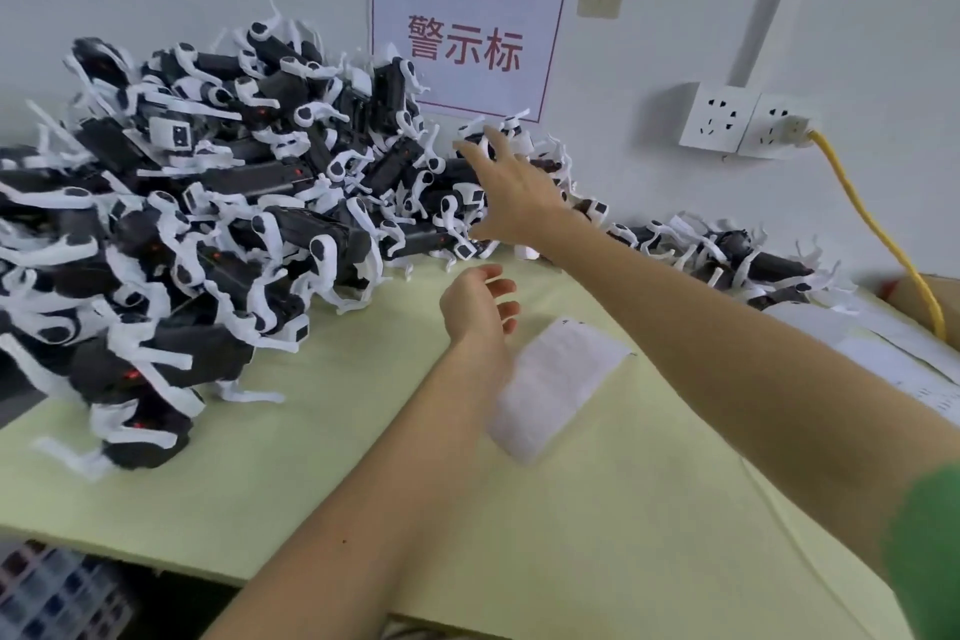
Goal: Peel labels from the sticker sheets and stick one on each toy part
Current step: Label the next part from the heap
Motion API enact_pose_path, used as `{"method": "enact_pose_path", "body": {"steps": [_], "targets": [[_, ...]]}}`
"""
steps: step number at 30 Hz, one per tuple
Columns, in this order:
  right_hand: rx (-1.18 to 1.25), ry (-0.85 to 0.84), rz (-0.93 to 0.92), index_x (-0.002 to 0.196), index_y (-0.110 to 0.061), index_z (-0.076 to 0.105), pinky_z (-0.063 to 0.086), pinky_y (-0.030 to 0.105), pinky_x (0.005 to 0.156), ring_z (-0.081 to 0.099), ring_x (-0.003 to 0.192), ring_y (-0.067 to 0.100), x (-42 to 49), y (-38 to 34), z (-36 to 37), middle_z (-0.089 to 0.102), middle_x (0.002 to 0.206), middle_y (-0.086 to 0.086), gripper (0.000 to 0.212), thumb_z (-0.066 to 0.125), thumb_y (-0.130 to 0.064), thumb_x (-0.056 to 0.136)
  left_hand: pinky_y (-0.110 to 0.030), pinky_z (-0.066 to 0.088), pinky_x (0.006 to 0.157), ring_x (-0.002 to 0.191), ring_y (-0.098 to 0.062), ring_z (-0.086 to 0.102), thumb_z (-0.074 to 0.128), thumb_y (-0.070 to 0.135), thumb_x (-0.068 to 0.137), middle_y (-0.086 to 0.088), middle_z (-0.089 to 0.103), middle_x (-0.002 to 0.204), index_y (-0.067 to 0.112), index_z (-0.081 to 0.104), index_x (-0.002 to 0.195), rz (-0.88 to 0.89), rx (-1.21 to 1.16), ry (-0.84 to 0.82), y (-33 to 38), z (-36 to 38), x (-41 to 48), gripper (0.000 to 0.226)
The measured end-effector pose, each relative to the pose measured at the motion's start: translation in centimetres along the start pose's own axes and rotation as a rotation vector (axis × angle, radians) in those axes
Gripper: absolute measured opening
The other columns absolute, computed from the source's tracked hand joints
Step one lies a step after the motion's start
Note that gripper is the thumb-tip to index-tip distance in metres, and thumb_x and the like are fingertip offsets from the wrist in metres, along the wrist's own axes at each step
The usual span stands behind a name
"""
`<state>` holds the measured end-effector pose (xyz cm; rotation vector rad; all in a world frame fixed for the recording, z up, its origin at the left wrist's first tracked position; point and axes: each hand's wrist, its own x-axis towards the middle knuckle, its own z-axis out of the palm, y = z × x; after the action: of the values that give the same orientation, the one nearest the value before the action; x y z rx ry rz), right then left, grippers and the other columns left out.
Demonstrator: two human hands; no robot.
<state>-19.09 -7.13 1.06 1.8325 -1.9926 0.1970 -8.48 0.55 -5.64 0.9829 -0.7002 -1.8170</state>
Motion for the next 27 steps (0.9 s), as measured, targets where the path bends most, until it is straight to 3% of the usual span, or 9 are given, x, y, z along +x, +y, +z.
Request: {"method": "enact_pose_path", "body": {"steps": [3, 5, 7, 13, 16, 20, 22, 24, 27], "targets": [[-0.227, -0.074, -0.068, 0.15, -0.028, 0.038, 0.042, 0.056, 0.103, 0.042, 0.133, 0.039, 3.6, -1.1, 1.8, 0.021, 0.16, 0.012, 0.079, 0.077, -0.022, 0.081, -0.027, 0.037, 0.059, 0.058, -0.017, 0.049, 0.047, 0.012, 0.098, 0.002, 0.061, 0.074, 0.018, 0.062, 0.084, -0.033, -0.013, -0.002, 0.0, 0.0, 0.2, 0.021], [-0.348, -0.075, -0.054, 0.145, -0.031, 0.047, 0.033, 0.058, 0.111, 0.039, 0.135, 0.037, 4.5, -1.2, 3.2, 0.029, 0.156, 0.01, 0.066, 0.074, -0.025, 0.084, -0.027, 0.038, 0.059, 0.059, -0.017, 0.049, 0.048, 0.012, 0.098, 0.002, 0.062, 0.075, 0.017, 0.063, 0.086, -0.063, -0.025, -0.005, -0.3, -0.1, 0.2, 0.019], [-0.314, 0.015, 0.008, 0.139, -0.032, 0.053, 0.032, 0.057, 0.112, 0.041, 0.132, 0.036, 4.3, -0.8, 4.4, 0.035, 0.15, 0.008, 0.053, 0.069, -0.027, 0.089, -0.027, 0.038, 0.059, 0.057, -0.017, 0.049, 0.05, 0.012, 0.097, 0.002, 0.062, 0.072, 0.016, 0.064, 0.087, -0.089, -0.033, -0.021, -0.6, -0.2, 0.3, 0.018], [-0.029, 0.156, -0.015, 0.131, -0.025, 0.062, 0.044, 0.049, 0.094, 0.046, 0.122, 0.037, 0.5, 0.0, 5.6, 0.044, 0.143, 0.011, 0.044, 0.07, -0.028, 0.088, -0.028, 0.038, 0.056, 0.056, -0.019, 0.051, 0.046, 0.011, 0.099, -0.001, 0.062, 0.073, 0.015, 0.063, 0.085, -0.045, -0.062, 0.027, 0.0, -0.2, 1.1, 0.022], [0.193, 0.134, 0.023, 0.132, -0.02, 0.065, 0.046, 0.046, 0.097, 0.051, 0.121, 0.036, -2.3, 1.8, 5.1, 0.046, 0.141, 0.013, 0.047, 0.077, -0.024, 0.086, -0.028, 0.039, 0.057, 0.059, -0.019, 0.056, 0.044, 0.012, 0.101, -0.001, 0.064, 0.08, 0.016, 0.061, 0.087, -0.026, -0.079, 0.038, 0.2, -0.4, 1.1, 0.023], [0.46, 0.123, 0.071, 0.126, -0.018, 0.072, 0.042, 0.025, 0.089, 0.058, 0.107, 0.027, -5.6, 4.0, 4.4, 0.053, 0.129, 0.009, 0.046, 0.072, 0.001, 0.084, -0.028, 0.042, 0.058, 0.06, -0.02, 0.062, 0.044, 0.012, 0.103, -0.003, 0.068, 0.086, 0.016, 0.06, 0.094, -0.044, -0.081, 0.017, 0.2, -0.6, 1.4, 0.018], [0.522, 0.179, 0.108, 0.118, -0.018, 0.076, 0.038, 0.015, 0.085, 0.058, 0.105, 0.021, -7.1, 4.6, 3.9, 0.057, 0.123, 0.006, 0.042, 0.072, 0.004, 0.082, -0.029, 0.042, 0.057, 0.062, -0.021, 0.064, 0.044, 0.013, 0.103, -0.004, 0.069, 0.088, 0.015, 0.06, 0.097, -0.051, -0.065, -0.006, 0.1, -0.6, 1.4, 0.017], [0.642, 0.263, 0.189, 0.109, -0.021, 0.079, 0.036, 0.004, 0.077, 0.058, 0.095, 0.011, -8.6, 5.4, 2.9, 0.061, 0.115, -0.001, 0.037, 0.074, 0.002, 0.08, -0.028, 0.043, 0.055, 0.063, -0.021, 0.065, 0.044, 0.014, 0.103, -0.005, 0.07, 0.09, 0.014, 0.06, 0.098, -0.057, -0.041, -0.036, -0.2, -0.5, 1.4, 0.017], [1.015, 0.317, 0.4, 0.101, -0.029, 0.079, 0.045, 0.006, 0.068, 0.059, 0.076, 0.003, -10.8, 6.7, 0.2, 0.068, 0.101, -0.009, 0.03, 0.075, -0.006, 0.082, -0.027, 0.045, 0.053, 0.063, -0.021, 0.067, 0.049, 0.015, 0.102, -0.005, 0.072, 0.092, 0.013, 0.061, 0.102, -0.053, 0.0, -0.099, -0.4, -0.2, 1.2, 0.013]]}}
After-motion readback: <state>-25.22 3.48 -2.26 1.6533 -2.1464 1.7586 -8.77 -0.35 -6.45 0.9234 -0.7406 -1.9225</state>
